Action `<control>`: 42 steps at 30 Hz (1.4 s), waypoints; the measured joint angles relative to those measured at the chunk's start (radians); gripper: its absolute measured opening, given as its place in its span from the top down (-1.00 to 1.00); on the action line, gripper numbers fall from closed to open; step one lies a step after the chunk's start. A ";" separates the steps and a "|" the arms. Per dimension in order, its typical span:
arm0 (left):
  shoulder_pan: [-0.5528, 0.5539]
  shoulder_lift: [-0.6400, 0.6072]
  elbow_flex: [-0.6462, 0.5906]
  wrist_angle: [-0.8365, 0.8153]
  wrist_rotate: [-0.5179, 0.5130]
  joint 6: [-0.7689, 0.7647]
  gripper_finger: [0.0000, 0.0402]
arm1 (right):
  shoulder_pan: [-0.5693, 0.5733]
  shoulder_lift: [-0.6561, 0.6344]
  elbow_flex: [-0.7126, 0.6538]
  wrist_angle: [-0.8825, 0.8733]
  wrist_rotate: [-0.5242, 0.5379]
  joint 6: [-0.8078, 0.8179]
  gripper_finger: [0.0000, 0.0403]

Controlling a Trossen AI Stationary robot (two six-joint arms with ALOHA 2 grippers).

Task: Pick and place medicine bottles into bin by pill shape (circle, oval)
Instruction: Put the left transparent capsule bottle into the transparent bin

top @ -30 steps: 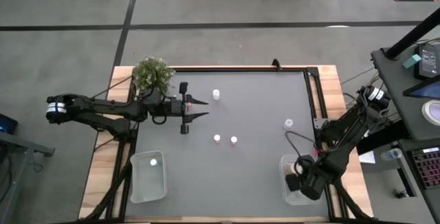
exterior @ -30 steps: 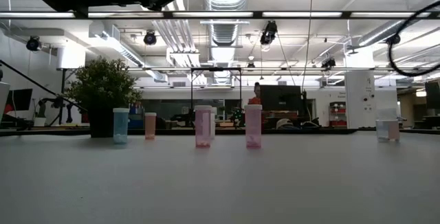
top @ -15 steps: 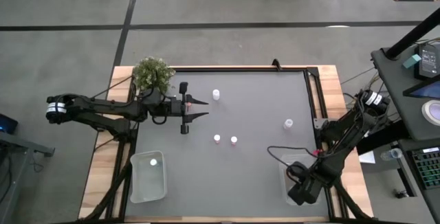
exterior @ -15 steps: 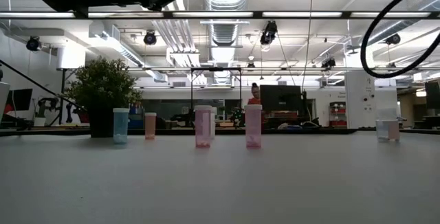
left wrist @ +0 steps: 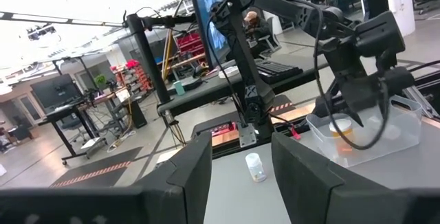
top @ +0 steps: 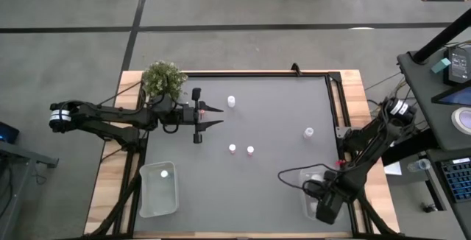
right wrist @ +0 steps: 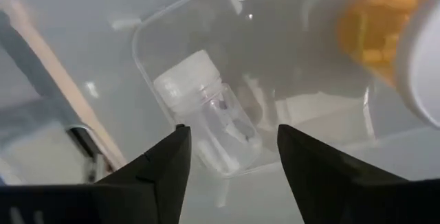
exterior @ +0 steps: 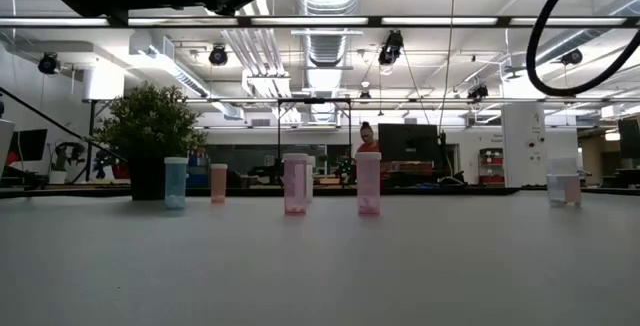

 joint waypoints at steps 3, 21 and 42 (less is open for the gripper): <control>0.000 0.000 0.000 0.000 -0.002 0.001 0.33 | 0.000 0.026 0.000 0.000 0.000 -0.063 -0.03; 0.000 -0.001 0.000 0.003 -0.022 0.001 0.33 | 0.000 0.060 0.002 0.007 0.000 -0.119 0.37; 0.000 -0.001 0.000 0.003 -0.022 -0.002 0.33 | 0.001 0.031 0.217 -0.239 0.175 -0.091 0.36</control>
